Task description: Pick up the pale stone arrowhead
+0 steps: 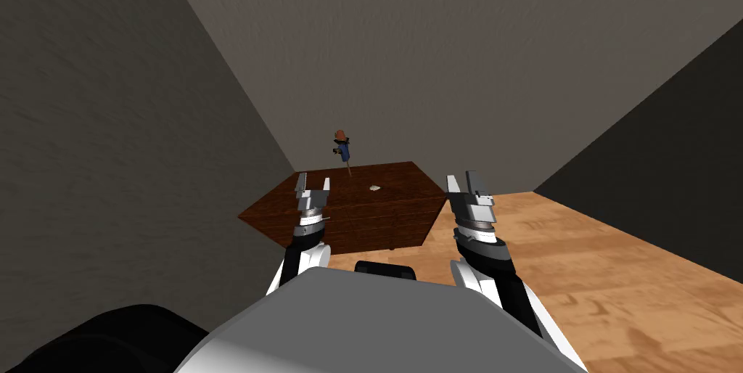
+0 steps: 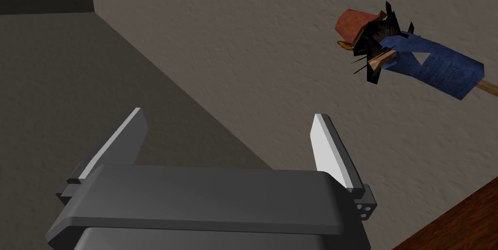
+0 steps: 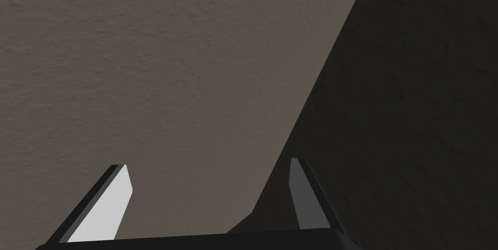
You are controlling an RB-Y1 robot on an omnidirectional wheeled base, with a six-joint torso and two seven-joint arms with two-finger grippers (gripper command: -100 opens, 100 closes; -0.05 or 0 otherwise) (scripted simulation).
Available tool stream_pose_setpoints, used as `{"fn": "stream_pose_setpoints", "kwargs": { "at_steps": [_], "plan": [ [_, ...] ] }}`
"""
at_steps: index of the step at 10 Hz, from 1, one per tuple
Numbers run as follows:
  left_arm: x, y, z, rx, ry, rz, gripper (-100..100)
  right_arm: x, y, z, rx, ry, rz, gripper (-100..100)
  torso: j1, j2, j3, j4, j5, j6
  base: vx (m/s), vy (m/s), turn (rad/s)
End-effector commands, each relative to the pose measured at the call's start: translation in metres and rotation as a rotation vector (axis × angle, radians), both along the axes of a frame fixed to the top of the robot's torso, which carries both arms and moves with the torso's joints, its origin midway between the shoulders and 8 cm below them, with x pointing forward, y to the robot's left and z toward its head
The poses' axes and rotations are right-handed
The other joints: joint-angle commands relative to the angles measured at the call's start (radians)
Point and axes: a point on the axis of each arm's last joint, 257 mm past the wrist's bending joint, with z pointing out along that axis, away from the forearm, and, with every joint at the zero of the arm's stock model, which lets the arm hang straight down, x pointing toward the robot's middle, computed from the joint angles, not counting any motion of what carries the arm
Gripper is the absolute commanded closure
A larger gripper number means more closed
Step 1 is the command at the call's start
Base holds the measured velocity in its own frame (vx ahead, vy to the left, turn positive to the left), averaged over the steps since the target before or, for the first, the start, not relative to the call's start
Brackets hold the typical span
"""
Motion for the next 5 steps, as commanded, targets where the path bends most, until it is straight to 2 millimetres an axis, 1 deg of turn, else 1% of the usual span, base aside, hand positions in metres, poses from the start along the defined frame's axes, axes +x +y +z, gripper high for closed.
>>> {"fn": "stream_pose_setpoints", "kwargs": {
  "at_steps": [1,3,4,5],
  "plan": [
    [0.009,-0.006,0.0,0.04,0.02,-0.023,-100,0.0,0.0,0.0,0.0,0.0,0.0,0,0.0,0.0,0.0,0.0,0.0,0.0,-0.037,-0.03,-0.095],
    [0.022,-0.012,-0.001,0.076,0.045,-0.044,-100,0.0,0.0,0.0,0.0,0.0,0.0,0,-0.004,0.003,0.002,0.001,-0.001,0.0,-0.065,-0.071,-0.106],
    [0.022,-0.012,-0.002,0.076,0.048,-0.044,-100,0.0,0.0,0.0,0.0,0.0,0.0,0,-0.005,0.004,0.002,0.001,-0.001,0.0,-0.056,-0.052,-0.025],
    [0.031,-0.015,-0.003,0.094,0.067,-0.053,-100,0.0,0.0,0.0,0.0,0.0,0.0,0,-0.004,0.004,0.002,0.001,-0.001,0.0,-0.043,-0.051,-0.074]
  ]
}}
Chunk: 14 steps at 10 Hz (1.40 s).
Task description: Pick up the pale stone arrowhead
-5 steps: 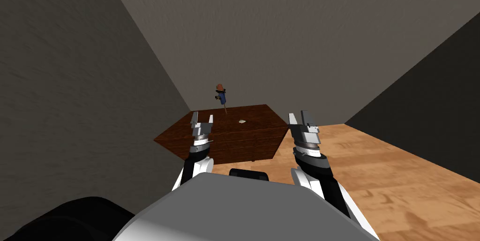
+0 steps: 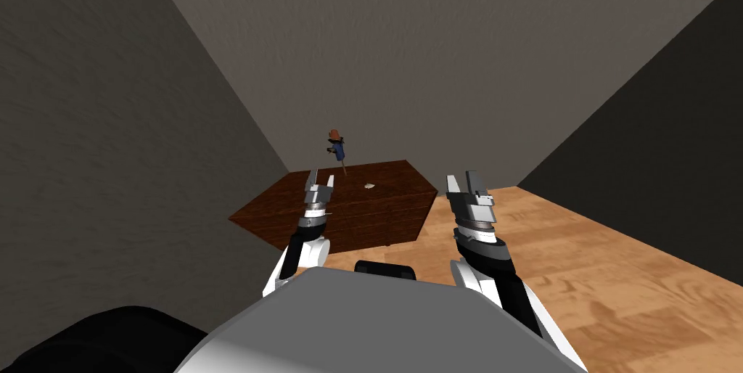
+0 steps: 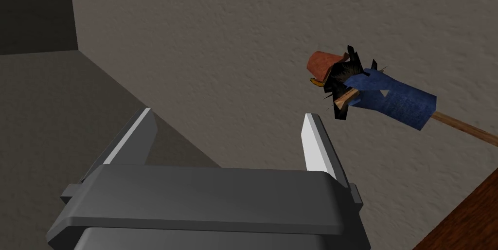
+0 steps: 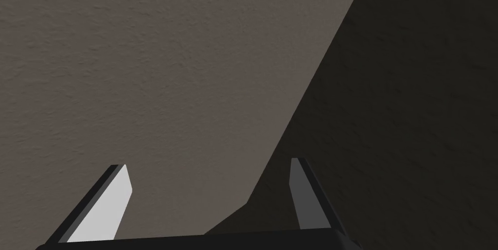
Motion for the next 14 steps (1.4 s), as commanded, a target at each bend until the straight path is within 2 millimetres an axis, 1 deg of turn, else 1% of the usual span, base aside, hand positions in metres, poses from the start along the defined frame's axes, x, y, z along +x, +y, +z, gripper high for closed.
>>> {"fn": "stream_pose_setpoints", "kwargs": {
  "at_steps": [1,2,4,5,6,7,8,9,10,11,12,13,14],
  "plan": [
    [0.014,-0.004,-0.002,0.027,0.028,-0.012,-100,0.0,0.0,0.0,0.0,0.0,0.0,0,0.0,0.0,0.0,0.0,0.0,0.0,-0.054,-0.066,-0.11],
    [0.015,-0.004,-0.004,0.027,0.035,-0.012,-100,0.0,0.0,0.0,0.0,0.0,0.0,0,-0.001,0.0,0.0,0.0,0.0,0.0,-0.037,-0.056,-0.037],
    [0.036,-0.009,-0.005,0.063,0.068,-0.026,-100,0.0,0.0,0.0,0.0,0.0,0.0,0,-0.001,-0.001,0.0,0.0,0.0,0.0,-0.046,-0.069,-0.107],
    [0.04,-0.009,-0.009,0.063,0.088,-0.027,-100,0.0,0.0,0.0,0.0,0.0,0.0,0,-0.001,0.0,0.0,0.0,0.0,0.0,-0.042,-0.066,-0.032],
    [0.051,-0.012,-0.009,0.081,0.103,-0.032,-100,0.0,0.0,0.0,0.0,0.0,0.0,0,-0.001,0.0,0.0,0.0,0.0,0.0,-0.034,-0.081,-0.066],
    [0.054,-0.012,-0.013,0.081,0.12,-0.032,-100,0.0,0.0,0.0,0.0,0.0,0.0,0,-0.002,-0.001,0.0,0.0,0.0,0.0,-0.021,-0.058,-0.045],
    [0.066,-0.014,-0.012,0.098,0.131,-0.037,-100,0.0,0.0,0.0,0.0,0.0,0.0,0,0.0,-0.001,-0.001,0.0,0.0,0.0,-0.029,-0.059,-0.081],
    [0.069,-0.014,-0.017,0.098,0.155,-0.037,-100,0.0,0.0,0.0,0.0,0.0,0.0,0,0.0,-0.001,-0.001,0.0,0.0,0.0,-0.024,-0.051,-0.04],
    [0.08,-0.016,-0.016,0.114,0.164,-0.04,-100,0.0,0.0,0.0,0.0,0.0,0.0,0,0.0,-0.001,-0.001,0.0,0.0,-0.001,-0.026,-0.067,-0.084],
    [0.084,-0.016,-0.022,0.115,0.191,-0.04,-100,0.0,0.0,0.0,0.0,0.0,0.0,0,-0.001,-0.001,-0.001,0.0,0.0,0.0,-0.017,-0.054,-0.04],
    [0.085,-0.016,-0.023,0.115,0.196,-0.04,-100,0.0,0.0,0.0,0.0,0.0,0.0,0,0.0,-0.002,-0.001,0.0,0.0,-0.001,-0.004,-0.021,0.011],
    [0.099,-0.018,-0.024,0.131,0.218,-0.043,-100,0.0,0.0,0.0,0.0,0.0,0.0,0,0.002,-0.002,-0.001,-0.001,0.0,-0.001,-0.02,-0.044,-0.068],
    [0.102,-0.018,-0.029,0.132,0.24,-0.043,-100,0.0,0.0,0.0,0.0,0.0,0.0,0,0.001,-0.002,-0.001,0.0,0.0,0.0,-0.02,-0.049,-0.045]
  ]
}}
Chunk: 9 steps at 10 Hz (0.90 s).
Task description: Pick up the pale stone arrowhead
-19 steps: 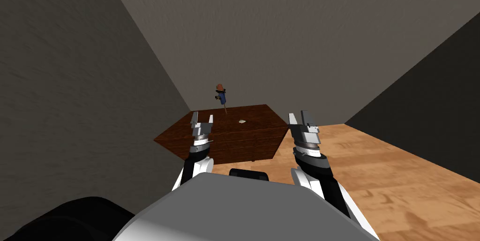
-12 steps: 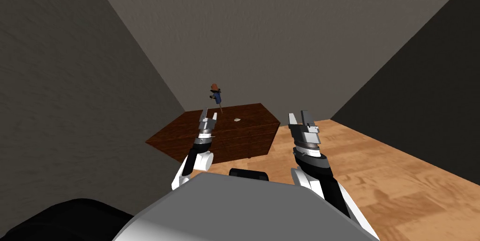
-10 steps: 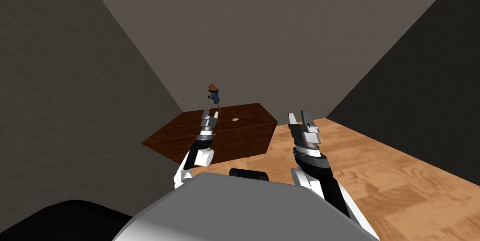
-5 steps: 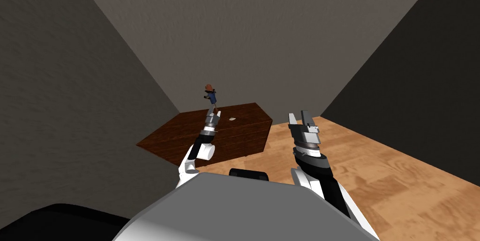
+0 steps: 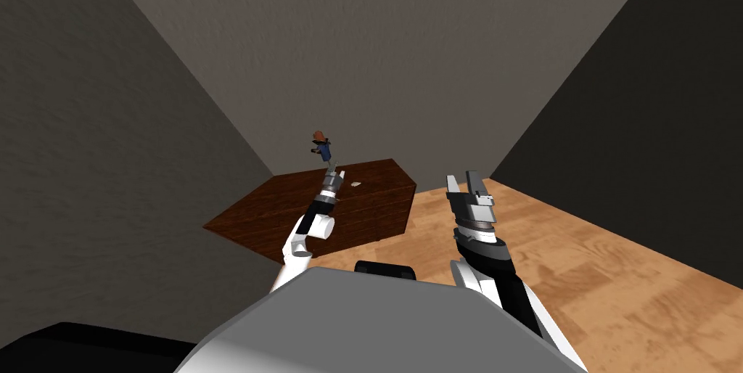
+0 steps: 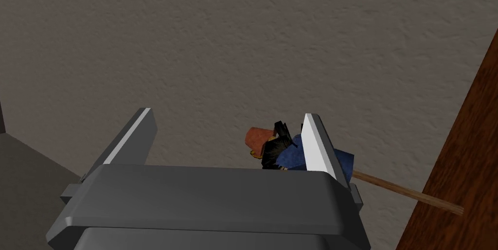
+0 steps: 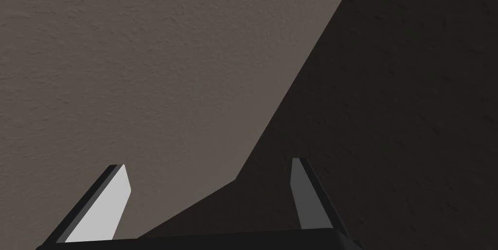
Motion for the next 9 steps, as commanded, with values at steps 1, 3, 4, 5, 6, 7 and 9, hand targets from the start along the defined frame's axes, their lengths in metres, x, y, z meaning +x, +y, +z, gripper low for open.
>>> {"fn": "stream_pose_setpoints", "kwargs": {
  "at_steps": [1,3,4,5,6,7,9],
  "plan": [
    [0.017,0.0,-0.006,0.017,0.038,0.001,-100,0.0,0.0,0.0,0.0,0.0,0.0,0,0.0,0.0,0.0,0.0,0.0,0.0,-0.021,-0.073,-0.079],
    [0.022,-0.001,-0.01,0.019,0.063,0.0,-100,0.0,0.0,0.0,0.0,0.0,0.0,0,-0.001,0.0,0.0,0.0,0.0,0.0,-0.013,-0.043,-0.012],
    [0.036,-0.002,-0.013,0.032,0.089,0.0,-100,0.0,0.0,0.0,0.0,0.0,0.0,0,0.001,0.0,0.0,0.0,0.0,0.0,-0.013,-0.041,-0.07],
    [0.039,-0.002,-0.017,0.034,0.112,0.001,-100,0.0,0.0,0.0,0.0,0.0,0.0,0,0.0,0.0,0.0,0.0,0.0,0.0,-0.011,-0.044,-0.036],
    [0.052,-0.002,-0.021,0.044,0.135,0.003,-100,0.0,0.0,0.0,0.0,0.0,0.0,0,0.0,0.0,0.0,0.0,0.0,0.0,-0.018,-0.065,-0.053],
    [0.056,-0.003,-0.023,0.047,0.157,0.002,-100,0.0,0.0,0.0,0.0,0.0,0.0,0,-0.001,0.0,0.0,0.0,0.0,0.0,-0.016,-0.057,-0.027],
    [0.073,-0.004,-0.031,0.058,0.207,0.004,-100,0.0,0.0,0.0,0.0,0.0,0.0,0,-0.001,-0.001,0.0,0.0,0.0,0.0,-0.005,-0.061,-0.036]
  ]
}}
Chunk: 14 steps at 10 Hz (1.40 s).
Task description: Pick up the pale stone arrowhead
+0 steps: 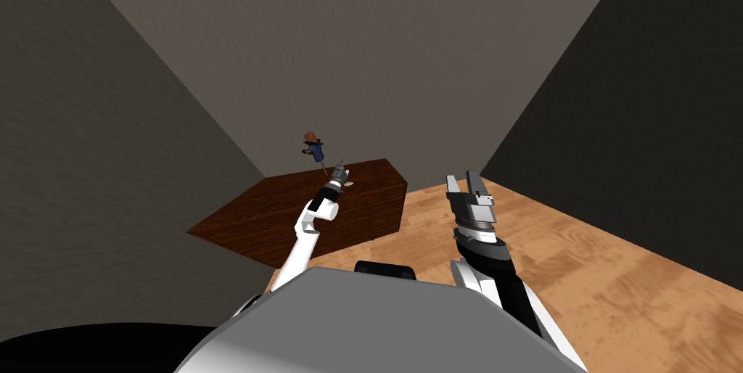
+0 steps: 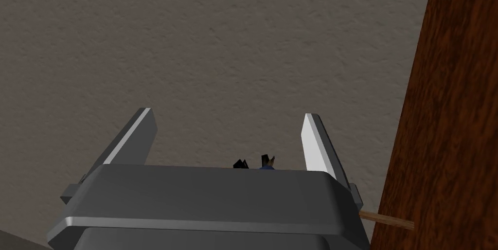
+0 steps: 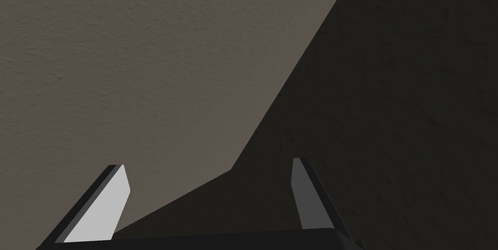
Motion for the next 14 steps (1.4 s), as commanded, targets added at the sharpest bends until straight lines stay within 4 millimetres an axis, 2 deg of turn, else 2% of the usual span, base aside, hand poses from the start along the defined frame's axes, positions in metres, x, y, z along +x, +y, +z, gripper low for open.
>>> {"fn": "stream_pose_setpoints", "kwargs": {
  "at_steps": [1,2,4,5,7,8,10,11,13,14],
  "plan": [
    [0.004,-0.001,-0.007,0.004,0.035,0.002,-100,0.0,0.0,0.0,0.0,0.0,0.0,0,0.0,0.0,0.0,0.0,0.0,0.0,-0.005,-0.02,0.006],
    [0.018,0.0,-0.01,0.01,0.061,0.004,-100,0.0,0.0,0.0,0.0,0.0,0.0,0,0.002,0.0,0.0,0.0,0.0,0.0,-0.007,-0.039,-0.045],
    [0.021,-0.001,-0.017,0.014,0.096,0.006,-100,0.0,0.0,0.0,0.0,0.0,0.0,0,0.001,0.0,0.0,0.0,0.0,0.0,-0.003,-0.031,-0.008],
    [0.035,0.0,-0.022,0.018,0.127,0.009,-100,0.0,0.0,0.0,0.0,0.0,0.0,0,0.002,0.0,0.0,0.0,0.0,0.0,-0.005,-0.047,-0.024],
    [0.037,-0.001,-0.027,0.022,0.16,0.01,-100,0.0,0.0,0.0,0.0,0.0,0.0,0,0.001,0.0,0.0,0.0,0.0,0.0,0.001,-0.031,-0.008],
    [0.051,0.0,-0.032,0.025,0.199,0.013,-100,0.0,0.0,0.0,0.0,0.0,0.0,0,0.002,0.0,0.0,0.0,0.001,0.0,0.001,-0.033,-0.011],
    [0.053,0.0,-0.039,0.028,0.228,0.015,-100,0.0,0.0,0.0,0.0,0.0,0.0,0,0.002,0.0,0.0,0.0,0.0,0.0,0.003,-0.027,-0.005],
    [0.066,0.001,-0.045,0.028,0.269,0.019,-100,0.0,0.0,0.0,0.0,0.0,0.0,0,0.002,0.0,0.0,0.0,0.001,0.0,0.001,-0.036,-0.001],
    [0.067,0.001,-0.052,0.031,0.3,0.021,-100,0.0,0.0,0.0,0.0,0.0,0.0,0,0.001,0.0,0.0,0.0,0.0,0.0,0.005,-0.029,-0.001],
    [0.079,0.002,-0.058,0.029,0.338,0.026,-100,0.0,0.0,0.0,0.0,0.0,0.0,0,0.002,0.0,0.0,0.0,0.001,0.0,0.012,-0.03,0.012]
  ]
}}
